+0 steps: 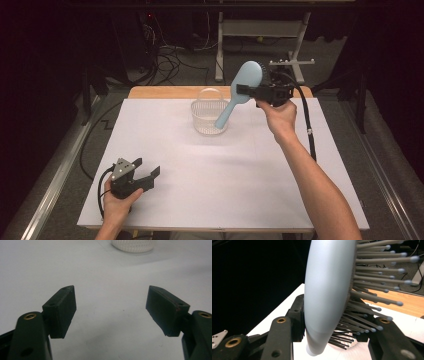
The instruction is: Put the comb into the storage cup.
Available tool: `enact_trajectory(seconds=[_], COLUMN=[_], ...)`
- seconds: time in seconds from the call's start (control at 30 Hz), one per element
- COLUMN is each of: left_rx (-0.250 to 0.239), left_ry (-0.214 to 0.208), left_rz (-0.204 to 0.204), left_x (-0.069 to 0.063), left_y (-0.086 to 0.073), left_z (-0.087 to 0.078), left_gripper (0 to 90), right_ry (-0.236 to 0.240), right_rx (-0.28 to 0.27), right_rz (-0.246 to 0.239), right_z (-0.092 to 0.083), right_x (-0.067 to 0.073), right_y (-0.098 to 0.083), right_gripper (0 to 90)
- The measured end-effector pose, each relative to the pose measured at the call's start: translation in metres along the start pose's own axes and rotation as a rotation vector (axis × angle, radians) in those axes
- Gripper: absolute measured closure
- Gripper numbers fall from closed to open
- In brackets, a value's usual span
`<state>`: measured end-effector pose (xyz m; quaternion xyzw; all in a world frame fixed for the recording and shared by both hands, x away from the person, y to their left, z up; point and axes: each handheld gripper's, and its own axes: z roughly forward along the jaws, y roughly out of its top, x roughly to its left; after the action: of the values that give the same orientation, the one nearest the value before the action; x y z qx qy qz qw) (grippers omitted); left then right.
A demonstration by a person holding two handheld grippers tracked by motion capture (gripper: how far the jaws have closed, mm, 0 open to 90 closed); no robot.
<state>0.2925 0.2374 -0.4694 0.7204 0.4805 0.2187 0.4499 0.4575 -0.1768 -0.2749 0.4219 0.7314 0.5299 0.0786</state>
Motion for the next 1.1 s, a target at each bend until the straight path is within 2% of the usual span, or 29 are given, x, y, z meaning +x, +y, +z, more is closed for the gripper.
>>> enact_trajectory(seconds=[0.13,0.2,0.33,0.5,0.7,0.8,0.93,1.1], left_rx=[0.002,0.014,0.015,0.007,0.006,-0.003,-0.016,-0.007], left_ry=[-0.005,-0.009,-0.004,-0.003,-0.011,-0.005,0.004,0.009], left_rz=[0.003,0.027,0.048,0.019,0.009,-0.009,-0.015,-0.005], left_x=[-0.001,-0.004,-0.009,-0.005,-0.004,-0.001,0.001,0.0], left_y=[0.0,0.001,0.002,0.001,0.001,0.001,0.001,0.001], left_z=[0.001,0.003,0.002,0.001,0.001,0.0,-0.003,0.0], left_gripper=[25.4,25.7,25.7,25.7,25.6,25.7,25.7,25.7], right_ry=[0.002,0.006,0.002,-0.02,-0.043,-0.034,-0.048,-0.064], right_rx=[0.002,-0.003,-0.002,-0.008,-0.008,-0.026,-0.031,-0.025], right_rz=[-0.008,-0.014,-0.03,-0.018,-0.006,0.012,0.01,0.016], right_z=[0.003,0.004,0.003,0.004,0.009,0.01,0.011,0.017], right_x=[0.004,0.006,0.008,0.005,0.002,0.001,0.0,-0.004], right_y=[0.006,0.008,0.012,0.015,0.02,0.021,0.02,0.021], right_gripper=[55.1,55.2,55.2,55.3,55.3,55.3,55.3,55.2])
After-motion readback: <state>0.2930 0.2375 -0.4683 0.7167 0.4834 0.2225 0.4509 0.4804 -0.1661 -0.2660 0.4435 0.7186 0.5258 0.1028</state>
